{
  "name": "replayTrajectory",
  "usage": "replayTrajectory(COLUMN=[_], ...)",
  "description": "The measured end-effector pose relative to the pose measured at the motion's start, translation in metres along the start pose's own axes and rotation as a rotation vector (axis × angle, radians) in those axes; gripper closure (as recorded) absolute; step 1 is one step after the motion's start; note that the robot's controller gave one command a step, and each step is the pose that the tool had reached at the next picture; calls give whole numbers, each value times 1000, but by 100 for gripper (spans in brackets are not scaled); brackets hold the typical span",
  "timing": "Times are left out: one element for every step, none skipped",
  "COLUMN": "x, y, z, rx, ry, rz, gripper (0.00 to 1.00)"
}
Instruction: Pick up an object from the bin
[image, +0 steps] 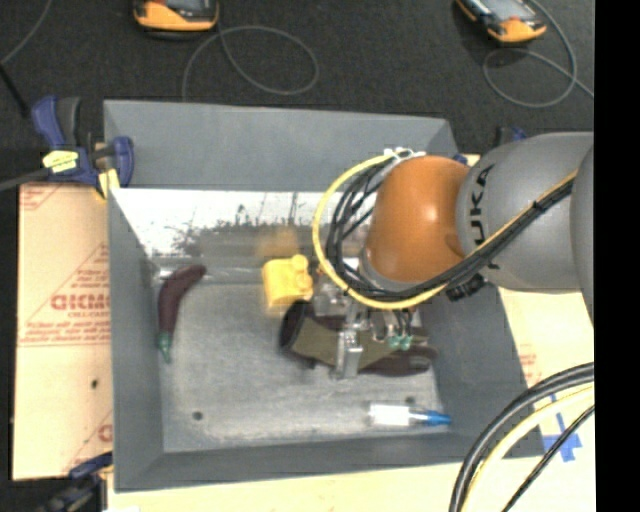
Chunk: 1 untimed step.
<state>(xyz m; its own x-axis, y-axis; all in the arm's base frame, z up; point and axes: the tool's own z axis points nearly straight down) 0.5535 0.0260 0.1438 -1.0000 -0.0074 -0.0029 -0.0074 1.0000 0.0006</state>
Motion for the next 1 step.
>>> replayTrajectory(x=[10], y=[-14], z=[62], rx=[0], ry=[5], rz=[88], gripper=[100])
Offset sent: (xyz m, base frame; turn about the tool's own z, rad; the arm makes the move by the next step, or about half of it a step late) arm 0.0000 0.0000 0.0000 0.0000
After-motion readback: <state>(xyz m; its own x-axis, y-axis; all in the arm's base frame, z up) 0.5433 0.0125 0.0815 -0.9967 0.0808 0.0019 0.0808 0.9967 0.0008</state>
